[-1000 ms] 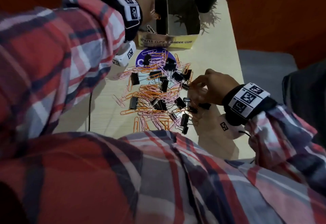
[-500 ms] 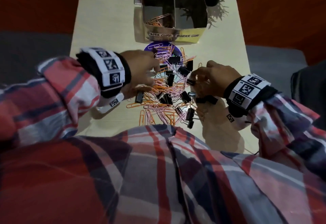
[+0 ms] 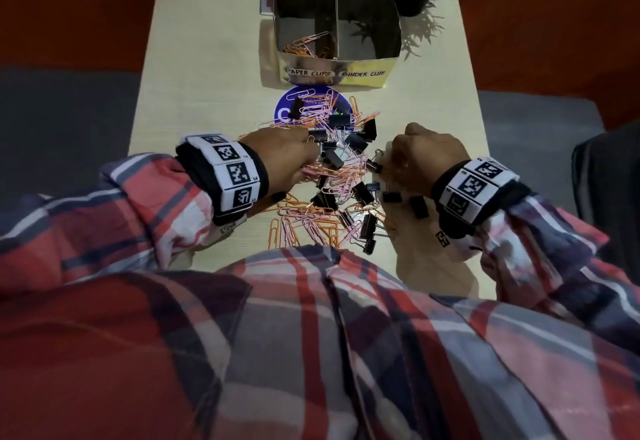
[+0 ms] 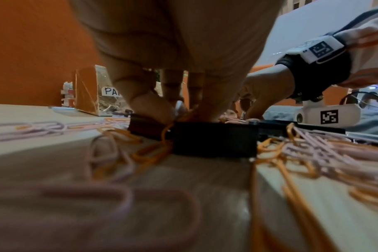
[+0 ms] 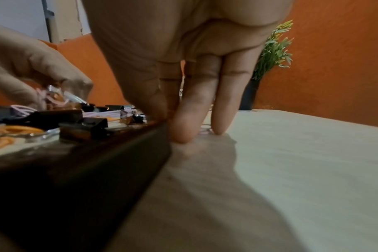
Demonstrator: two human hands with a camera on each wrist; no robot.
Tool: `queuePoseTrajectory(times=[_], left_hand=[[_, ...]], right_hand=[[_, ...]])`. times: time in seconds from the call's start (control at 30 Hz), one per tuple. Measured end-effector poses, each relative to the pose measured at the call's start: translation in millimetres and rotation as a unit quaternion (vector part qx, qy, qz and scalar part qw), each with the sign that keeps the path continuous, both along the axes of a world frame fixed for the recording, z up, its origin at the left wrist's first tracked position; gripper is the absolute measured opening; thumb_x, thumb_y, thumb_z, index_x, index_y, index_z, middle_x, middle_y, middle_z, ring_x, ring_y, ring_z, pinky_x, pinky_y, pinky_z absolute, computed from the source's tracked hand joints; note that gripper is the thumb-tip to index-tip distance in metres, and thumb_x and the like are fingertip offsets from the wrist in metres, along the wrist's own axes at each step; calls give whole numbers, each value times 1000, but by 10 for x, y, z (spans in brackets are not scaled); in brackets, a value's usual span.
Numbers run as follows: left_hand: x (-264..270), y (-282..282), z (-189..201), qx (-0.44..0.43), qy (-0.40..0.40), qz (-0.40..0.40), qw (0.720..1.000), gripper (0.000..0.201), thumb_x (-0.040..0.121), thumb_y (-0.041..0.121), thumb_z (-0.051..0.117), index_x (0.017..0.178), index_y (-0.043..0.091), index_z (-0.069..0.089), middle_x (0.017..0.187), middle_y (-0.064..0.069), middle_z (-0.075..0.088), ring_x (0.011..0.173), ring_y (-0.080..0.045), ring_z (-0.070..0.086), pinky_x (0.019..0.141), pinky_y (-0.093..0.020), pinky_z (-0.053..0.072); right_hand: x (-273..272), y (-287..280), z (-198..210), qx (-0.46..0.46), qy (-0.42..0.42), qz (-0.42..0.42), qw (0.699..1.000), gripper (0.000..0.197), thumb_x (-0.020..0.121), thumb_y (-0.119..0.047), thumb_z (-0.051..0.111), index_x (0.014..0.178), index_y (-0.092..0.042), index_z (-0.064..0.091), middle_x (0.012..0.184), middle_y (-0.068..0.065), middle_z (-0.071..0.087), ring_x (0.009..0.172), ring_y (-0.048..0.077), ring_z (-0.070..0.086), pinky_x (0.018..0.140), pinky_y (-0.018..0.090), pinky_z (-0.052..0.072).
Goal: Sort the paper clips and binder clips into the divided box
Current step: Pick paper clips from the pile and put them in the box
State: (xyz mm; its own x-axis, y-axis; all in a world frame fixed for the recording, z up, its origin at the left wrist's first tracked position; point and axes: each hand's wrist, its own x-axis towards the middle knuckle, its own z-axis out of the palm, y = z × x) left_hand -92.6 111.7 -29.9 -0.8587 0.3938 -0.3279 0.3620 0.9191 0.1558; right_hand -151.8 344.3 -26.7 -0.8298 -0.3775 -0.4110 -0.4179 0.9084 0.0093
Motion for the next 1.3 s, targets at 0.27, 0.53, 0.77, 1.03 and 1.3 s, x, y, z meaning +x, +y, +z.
queuePoseTrajectory(times=[0.27,0.53,0.77,1.03,1.3], left_hand=[[-175,-169,287,104,-44,96,989,8,89,21,61,83,21,56,85,-3,61,69,-16,49,59,-28,34],[-678,-332,886,223,-16,197,955,6,89,20,62,95,20,62,74,7,60,63,-8,58,56,-23,43],[-684,-206,745,207,-83,165,961,9,87,18,65,83,22,58,76,1,64,59,-12,61,63,-26,47],[-676,-208,701,242,-83,212,943,8,89,16,60,84,22,59,83,-1,63,66,-14,60,62,-29,50],[-1359,-225,770,112,120,246,955,2,89,12,49,90,11,52,66,-7,40,73,-23,42,48,-24,22]], right_hand=[[16,-44,-73,27,31,36,998,27,93,-35,48,110,-19,63,106,7,51,89,32,61,64,35,42],[91,24,57,-10,18,-2,1000,24,88,-44,57,96,-25,69,98,0,56,91,26,60,70,26,35],[152,34,76,-3,23,2,1000,27,89,-42,53,98,-23,70,101,1,57,88,27,60,67,28,34],[226,3,103,-19,29,-53,998,47,88,-54,51,122,-22,53,116,2,59,102,28,60,79,33,41],[224,31,176,9,-6,-35,999,43,81,-54,54,113,-26,64,106,2,56,96,26,60,75,31,42]])
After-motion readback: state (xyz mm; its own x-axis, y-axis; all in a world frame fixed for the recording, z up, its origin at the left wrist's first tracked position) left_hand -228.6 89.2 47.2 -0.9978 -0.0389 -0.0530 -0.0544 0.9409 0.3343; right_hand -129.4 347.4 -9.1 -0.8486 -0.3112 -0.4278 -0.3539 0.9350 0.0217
